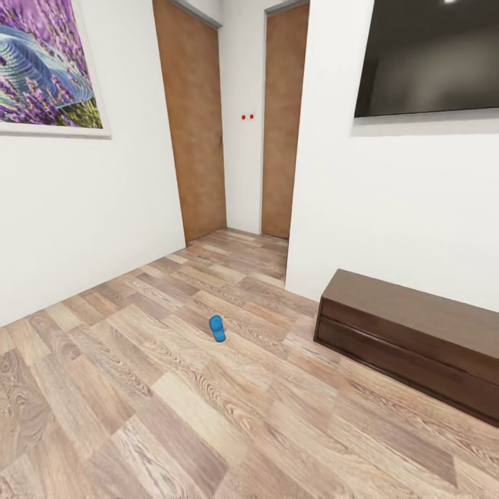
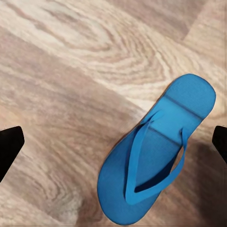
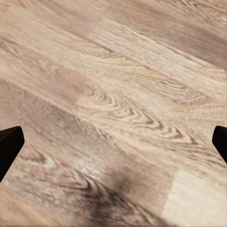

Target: In the bedroom, move the book from the bed onto either nightstand, and place the two sandals side by side next to the bed.

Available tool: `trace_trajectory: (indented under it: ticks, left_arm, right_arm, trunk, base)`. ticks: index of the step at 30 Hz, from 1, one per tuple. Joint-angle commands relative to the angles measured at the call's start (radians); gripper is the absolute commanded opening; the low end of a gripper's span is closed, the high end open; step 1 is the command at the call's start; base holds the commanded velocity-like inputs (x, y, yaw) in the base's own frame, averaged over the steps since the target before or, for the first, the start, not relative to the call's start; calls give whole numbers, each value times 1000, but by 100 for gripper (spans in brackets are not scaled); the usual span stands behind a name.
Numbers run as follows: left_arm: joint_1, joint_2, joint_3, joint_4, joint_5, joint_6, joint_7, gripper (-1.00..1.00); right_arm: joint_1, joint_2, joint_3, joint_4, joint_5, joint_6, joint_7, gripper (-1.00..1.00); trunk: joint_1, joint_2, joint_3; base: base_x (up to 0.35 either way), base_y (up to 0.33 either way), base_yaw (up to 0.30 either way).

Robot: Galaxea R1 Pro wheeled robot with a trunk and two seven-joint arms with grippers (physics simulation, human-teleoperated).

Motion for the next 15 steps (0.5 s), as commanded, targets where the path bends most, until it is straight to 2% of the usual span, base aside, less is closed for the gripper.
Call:
trace_trajectory:
  ticks: [1,3,8,15]
  left_arm:
    - [-2,0,-7,-3,0,4,4,100]
    - [-6,-3,-7,-5,-1,5,4,100]
    - [-10,-18,-23,-8,-2,5,23,100]
    - [-12,-34,-96,-9,-1,6,107,100]
  right_arm:
    - [0,0,-1,2,-2,5,5,100]
    - [-2,0,0,10,-2,5,5,100]
    - [-20,0,1,35,-1,6,5,100]
    - [-33,0,1,58,1,7,4,100]
  trunk:
    - [0,-1,-5]
    - [1,-1,-12]
    - [1,-1,-12]
    - [1,-1,-12]
  base:
    - [0,0,0]
    - [0,0,0]
    - [0,0,0]
    - [0,0,0]
